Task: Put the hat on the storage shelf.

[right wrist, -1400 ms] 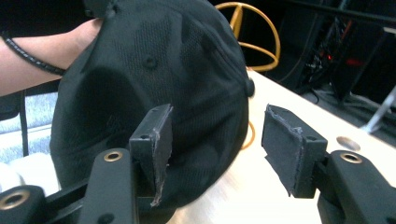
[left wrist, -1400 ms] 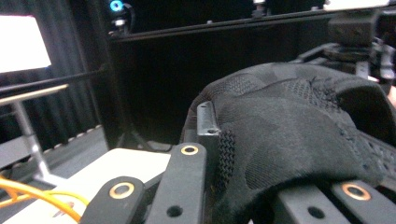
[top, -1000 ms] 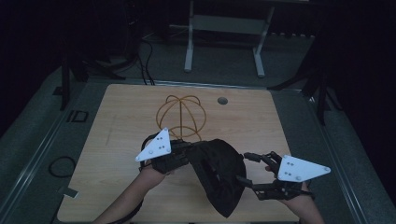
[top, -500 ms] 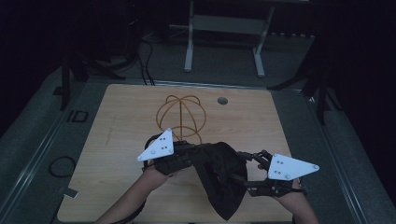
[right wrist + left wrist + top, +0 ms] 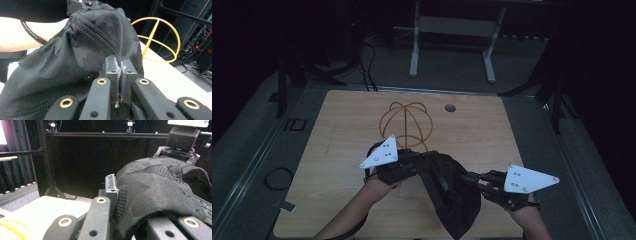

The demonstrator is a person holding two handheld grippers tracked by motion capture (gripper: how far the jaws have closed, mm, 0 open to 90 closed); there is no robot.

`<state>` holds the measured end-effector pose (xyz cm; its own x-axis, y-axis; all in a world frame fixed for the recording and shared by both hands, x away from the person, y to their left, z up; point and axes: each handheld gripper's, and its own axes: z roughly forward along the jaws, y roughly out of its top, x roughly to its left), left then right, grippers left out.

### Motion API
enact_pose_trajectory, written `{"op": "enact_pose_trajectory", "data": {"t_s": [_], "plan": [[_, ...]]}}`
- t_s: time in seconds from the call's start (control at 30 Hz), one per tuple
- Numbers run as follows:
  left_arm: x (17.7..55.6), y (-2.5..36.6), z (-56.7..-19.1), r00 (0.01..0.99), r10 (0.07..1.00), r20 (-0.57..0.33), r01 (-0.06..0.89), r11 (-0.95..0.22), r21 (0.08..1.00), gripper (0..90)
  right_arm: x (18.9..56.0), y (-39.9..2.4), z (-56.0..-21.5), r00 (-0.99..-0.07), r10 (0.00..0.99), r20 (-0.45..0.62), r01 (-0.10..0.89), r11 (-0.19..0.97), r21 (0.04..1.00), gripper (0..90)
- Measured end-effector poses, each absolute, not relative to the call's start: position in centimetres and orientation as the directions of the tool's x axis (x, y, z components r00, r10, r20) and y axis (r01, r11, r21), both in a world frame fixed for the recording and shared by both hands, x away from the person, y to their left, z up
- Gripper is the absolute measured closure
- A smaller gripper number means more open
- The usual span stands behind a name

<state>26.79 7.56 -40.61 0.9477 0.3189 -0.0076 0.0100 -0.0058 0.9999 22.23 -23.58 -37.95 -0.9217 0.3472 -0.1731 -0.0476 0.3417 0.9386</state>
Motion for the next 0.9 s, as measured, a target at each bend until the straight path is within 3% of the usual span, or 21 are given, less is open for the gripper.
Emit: {"op": "enact_pose_trajectory", "data": {"t_s": [0.17,0.27,0.4,0.9], "plan": [[26.7,7.5,-40.4,0.946,0.325,0.001,0.006,-0.02,1.0,85.6,22.1,-23.8,-37.6,-0.924,0.348,-0.159,-0.036,0.335,0.941,87.4],[26.5,7.7,-40.1,0.937,0.349,-0.006,0.021,-0.039,0.999,71.2,22.1,-24.1,-37.4,-0.926,0.345,-0.155,-0.037,0.326,0.945,87.4],[26.2,8.0,-39.8,0.924,0.382,0.024,0.01,-0.088,0.996,63.1,22.1,-24.6,-37.1,-0.919,0.365,-0.149,-0.032,0.308,0.951,87.4],[25.4,10.3,-40.2,0.885,0.46,0.072,0.004,-0.161,0.987,60.2,22.5,-27.7,-35.3,-0.861,0.488,-0.143,-0.011,0.263,0.965,87.3]]}}
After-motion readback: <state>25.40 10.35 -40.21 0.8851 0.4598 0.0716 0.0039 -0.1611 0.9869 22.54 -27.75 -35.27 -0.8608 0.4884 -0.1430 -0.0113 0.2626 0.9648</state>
